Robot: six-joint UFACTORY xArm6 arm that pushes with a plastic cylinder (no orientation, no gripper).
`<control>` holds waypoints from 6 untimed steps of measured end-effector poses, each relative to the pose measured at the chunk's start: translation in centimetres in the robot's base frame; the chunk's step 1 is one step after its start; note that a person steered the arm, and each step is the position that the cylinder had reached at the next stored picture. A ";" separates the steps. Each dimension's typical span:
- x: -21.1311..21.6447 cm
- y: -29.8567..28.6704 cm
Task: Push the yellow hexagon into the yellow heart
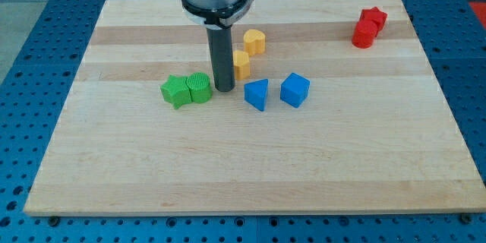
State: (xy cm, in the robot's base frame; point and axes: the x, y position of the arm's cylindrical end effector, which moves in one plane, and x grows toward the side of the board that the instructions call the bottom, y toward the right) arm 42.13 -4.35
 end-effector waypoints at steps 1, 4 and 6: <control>-0.9 0.2; -4.6 0.8; 0.1 1.2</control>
